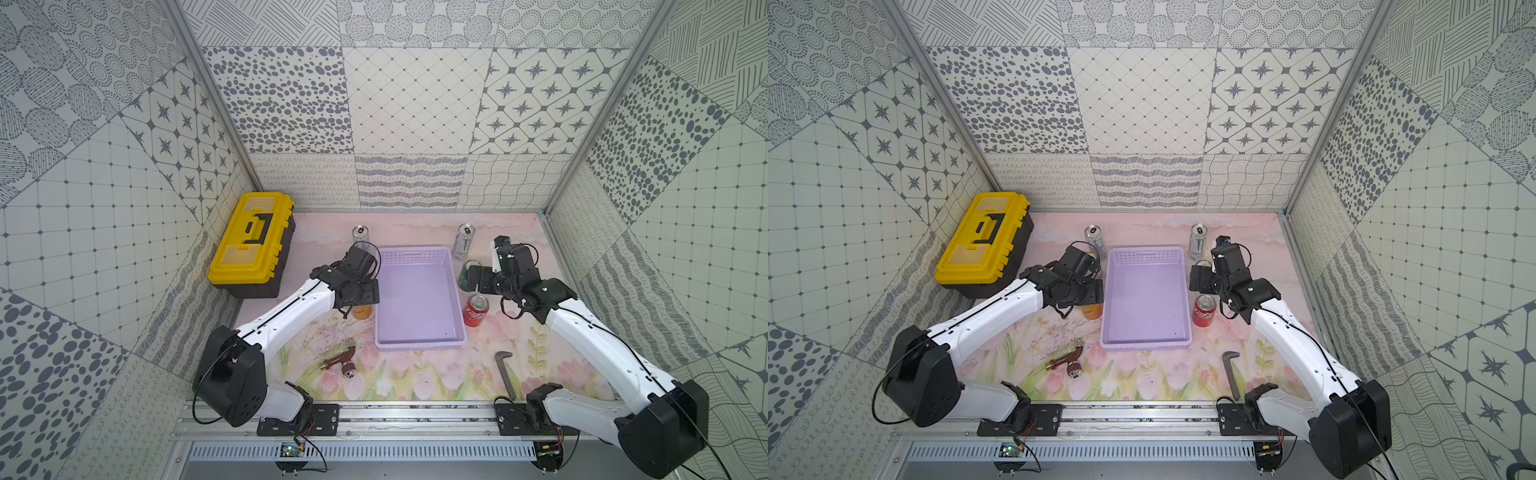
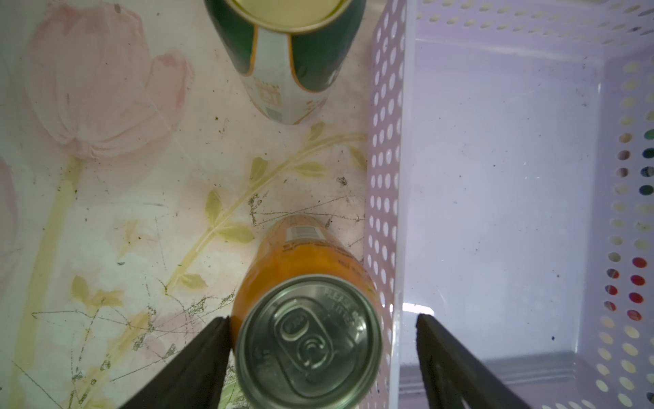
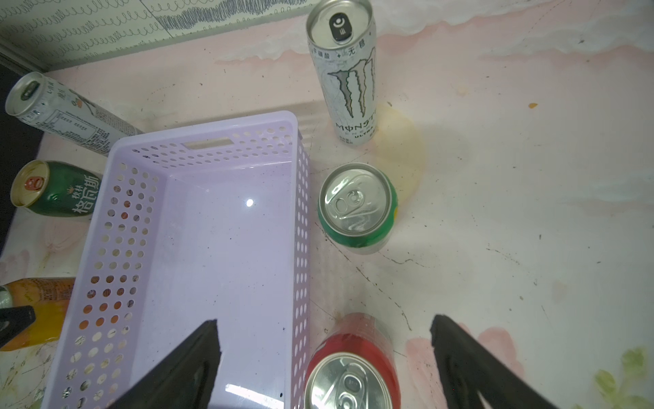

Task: Take out the drinks from the basket
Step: Place the drink at the center of the board, then reset both arms

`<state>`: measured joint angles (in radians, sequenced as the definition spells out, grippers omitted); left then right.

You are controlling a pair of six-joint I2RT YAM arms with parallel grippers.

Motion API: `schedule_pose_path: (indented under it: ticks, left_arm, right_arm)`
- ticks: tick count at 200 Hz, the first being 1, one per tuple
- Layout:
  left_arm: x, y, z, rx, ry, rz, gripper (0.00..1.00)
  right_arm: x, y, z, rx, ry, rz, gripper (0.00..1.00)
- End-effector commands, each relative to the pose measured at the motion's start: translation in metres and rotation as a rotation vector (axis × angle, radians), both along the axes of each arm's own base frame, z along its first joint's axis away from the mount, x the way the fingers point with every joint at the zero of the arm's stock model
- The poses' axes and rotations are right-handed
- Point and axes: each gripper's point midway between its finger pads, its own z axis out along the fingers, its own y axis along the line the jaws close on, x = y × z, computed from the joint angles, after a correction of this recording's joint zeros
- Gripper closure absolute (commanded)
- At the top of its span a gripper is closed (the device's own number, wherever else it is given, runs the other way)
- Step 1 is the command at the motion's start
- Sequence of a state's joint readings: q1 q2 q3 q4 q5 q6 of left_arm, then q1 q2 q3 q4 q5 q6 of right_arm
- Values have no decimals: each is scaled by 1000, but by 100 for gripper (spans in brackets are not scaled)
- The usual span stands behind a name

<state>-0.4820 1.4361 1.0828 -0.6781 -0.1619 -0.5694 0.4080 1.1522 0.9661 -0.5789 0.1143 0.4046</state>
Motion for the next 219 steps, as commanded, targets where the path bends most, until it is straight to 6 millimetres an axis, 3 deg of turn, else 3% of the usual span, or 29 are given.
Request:
schedule_pose_path:
  ticks: [1, 63, 74, 112, 141, 172, 219]
  left_arm:
    - [5, -1, 11, -7, -39, 5, 14]
    - [8, 4, 31, 9, -88, 7, 6]
    - [8, 5, 33, 13, -95, 8, 0]
    - [18, 15, 63, 35, -180, 29, 0]
    - [29, 33, 92, 85, -263, 72, 0]
    - [45, 67, 122, 149, -417, 199, 0]
    - [67, 85, 135, 180, -668, 219, 0]
  right_arm:
    - [2, -4, 9, 13, -44, -22, 3]
    - [2, -11, 12, 12, -60, -55, 3]
    - [2, -12, 14, 14, -65, -60, 3]
    - [2, -15, 19, 24, -79, -69, 3]
    - [2, -15, 19, 32, -79, -72, 3]
    - [1, -18, 23, 42, -96, -80, 3]
    - [0, -19, 26, 53, -104, -83, 3]
